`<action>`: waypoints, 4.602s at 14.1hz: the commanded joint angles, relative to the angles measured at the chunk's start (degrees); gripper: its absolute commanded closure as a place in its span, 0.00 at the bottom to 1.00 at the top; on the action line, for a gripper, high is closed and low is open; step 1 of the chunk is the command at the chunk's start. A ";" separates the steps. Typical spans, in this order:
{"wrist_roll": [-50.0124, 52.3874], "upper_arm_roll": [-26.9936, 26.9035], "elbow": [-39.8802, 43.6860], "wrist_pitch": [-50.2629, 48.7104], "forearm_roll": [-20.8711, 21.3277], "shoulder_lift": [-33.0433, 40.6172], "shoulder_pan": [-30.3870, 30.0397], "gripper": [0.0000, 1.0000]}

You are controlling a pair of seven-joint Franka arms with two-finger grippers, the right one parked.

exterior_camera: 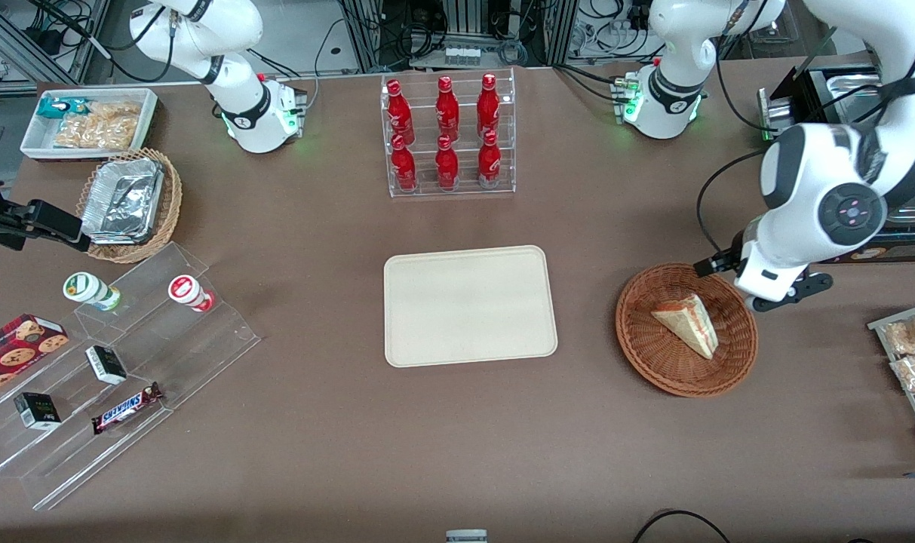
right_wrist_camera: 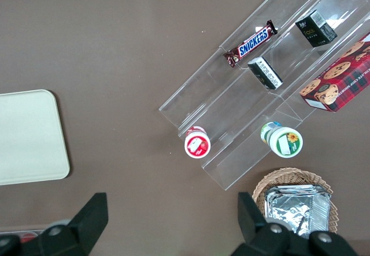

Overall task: Place sandwich from basket to tray
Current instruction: 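Move the open left gripper down over the wrapped sandwich in the basket, then close the left gripper on the wrapped sandwich's edge, then lift the sandwich out of the basket and carry it over the tray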

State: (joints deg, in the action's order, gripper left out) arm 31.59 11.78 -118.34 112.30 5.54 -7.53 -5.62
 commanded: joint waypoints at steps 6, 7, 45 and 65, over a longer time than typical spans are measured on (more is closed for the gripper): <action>20.70 0.34 -2.69 14.25 0.09 -6.52 0.09 0.00; 20.97 0.34 -2.77 15.83 0.00 -7.40 0.09 0.00; 34.09 1.31 1.26 20.43 -0.09 -11.02 0.35 0.89; 11.65 14.23 25.24 7.06 1.40 -23.91 21.35 0.86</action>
State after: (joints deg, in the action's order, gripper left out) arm 44.02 26.38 -99.03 120.31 5.99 -26.65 13.73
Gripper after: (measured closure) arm 0.850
